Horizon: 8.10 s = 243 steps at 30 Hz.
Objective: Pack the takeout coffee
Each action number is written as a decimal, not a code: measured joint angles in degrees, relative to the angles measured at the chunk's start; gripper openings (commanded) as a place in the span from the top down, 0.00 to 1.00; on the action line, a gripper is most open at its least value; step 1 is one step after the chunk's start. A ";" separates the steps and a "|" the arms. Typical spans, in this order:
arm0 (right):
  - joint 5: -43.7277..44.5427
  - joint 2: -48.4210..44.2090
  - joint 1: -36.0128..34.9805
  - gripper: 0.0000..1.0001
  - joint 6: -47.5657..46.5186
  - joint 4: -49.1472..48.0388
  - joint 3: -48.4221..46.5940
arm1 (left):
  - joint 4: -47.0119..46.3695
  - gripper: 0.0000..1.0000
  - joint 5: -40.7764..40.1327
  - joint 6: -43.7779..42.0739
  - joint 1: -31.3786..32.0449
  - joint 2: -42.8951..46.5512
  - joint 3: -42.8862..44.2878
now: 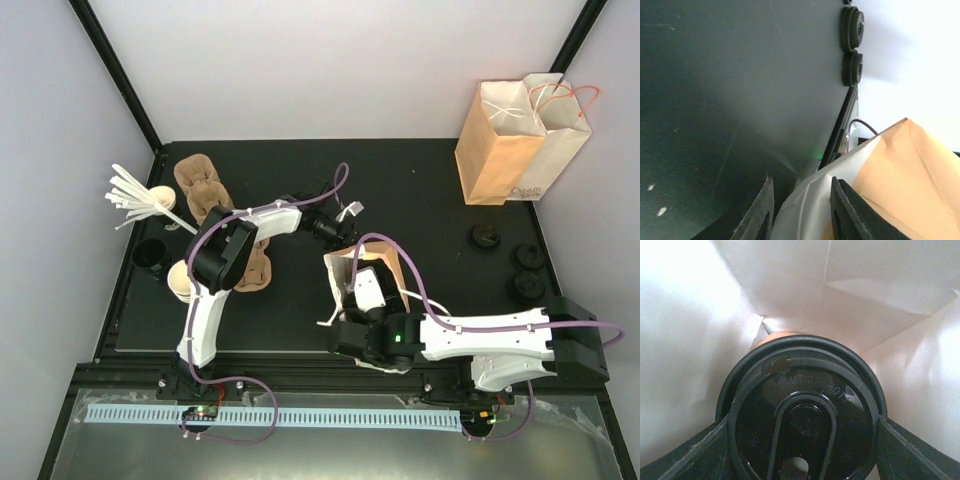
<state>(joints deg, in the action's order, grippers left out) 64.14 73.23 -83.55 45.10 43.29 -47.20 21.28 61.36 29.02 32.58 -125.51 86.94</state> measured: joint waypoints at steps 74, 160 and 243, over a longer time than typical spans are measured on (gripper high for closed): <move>-12.96 19.78 17.97 0.59 -29.53 -8.92 -19.67 | -19.23 0.98 -12.11 14.64 -9.27 13.22 -13.90; -57.40 38.82 37.27 0.55 -34.80 23.15 -53.42 | 10.32 0.98 -49.64 -14.43 12.90 59.67 -14.80; -52.83 18.05 45.07 0.39 -23.63 34.45 -64.59 | 1.79 0.98 -58.47 -4.70 13.42 68.96 -22.60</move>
<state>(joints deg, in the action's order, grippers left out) 11.31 91.29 -38.48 21.47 77.73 -111.79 23.07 2.90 24.32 46.00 -56.55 64.34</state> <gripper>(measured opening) 0.731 0.019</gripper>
